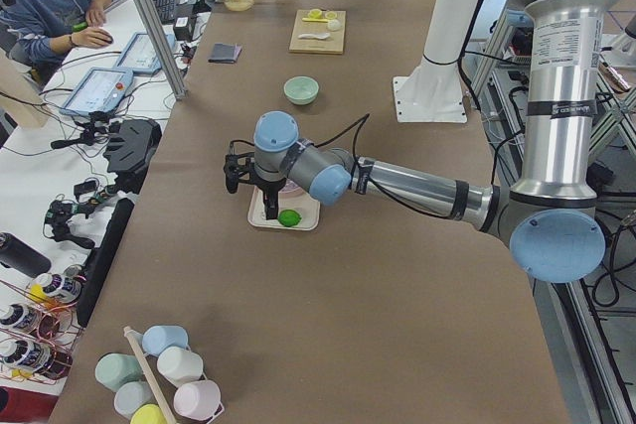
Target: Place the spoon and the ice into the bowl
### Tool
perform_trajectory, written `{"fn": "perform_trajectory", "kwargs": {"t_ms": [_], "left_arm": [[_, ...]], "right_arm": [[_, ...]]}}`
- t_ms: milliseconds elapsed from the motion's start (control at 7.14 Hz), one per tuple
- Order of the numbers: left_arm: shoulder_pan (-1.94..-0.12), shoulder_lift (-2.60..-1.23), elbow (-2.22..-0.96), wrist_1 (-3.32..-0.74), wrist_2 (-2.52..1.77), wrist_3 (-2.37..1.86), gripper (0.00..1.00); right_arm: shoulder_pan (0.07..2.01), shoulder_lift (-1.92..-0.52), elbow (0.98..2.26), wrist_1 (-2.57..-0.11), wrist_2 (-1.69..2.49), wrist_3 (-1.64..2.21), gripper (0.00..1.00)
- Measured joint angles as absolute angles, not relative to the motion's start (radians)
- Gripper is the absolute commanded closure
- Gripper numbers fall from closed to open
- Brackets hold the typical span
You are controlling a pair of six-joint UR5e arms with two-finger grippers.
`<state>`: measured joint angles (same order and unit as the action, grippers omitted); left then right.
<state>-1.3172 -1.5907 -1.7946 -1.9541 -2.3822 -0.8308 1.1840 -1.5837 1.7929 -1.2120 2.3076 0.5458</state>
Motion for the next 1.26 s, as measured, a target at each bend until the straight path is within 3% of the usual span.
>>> {"fn": "perform_trajectory", "kwargs": {"t_ms": [560,980,1120,1260], "left_arm": [[-1.171,-1.688,-1.796,-1.949,-2.265,-1.035,0.02],[-1.125,-1.731,-1.794,-1.935,-2.238,-1.095,0.02],[-1.114,-1.735,-1.797,-1.935,-2.227,-1.114,0.02],[-1.109,-1.737,-1.798,-1.934,-2.222,-1.125,0.02]], "right_arm": [[0.910,-1.480,1.784,-1.202,2.152,0.802,0.10],[0.803,-1.398,1.709,-1.196,2.084,0.903,0.14],[0.794,-1.384,1.683,-1.189,2.079,0.912,0.36],[0.789,-1.375,1.659,-1.171,2.075,0.918,0.91]]}}
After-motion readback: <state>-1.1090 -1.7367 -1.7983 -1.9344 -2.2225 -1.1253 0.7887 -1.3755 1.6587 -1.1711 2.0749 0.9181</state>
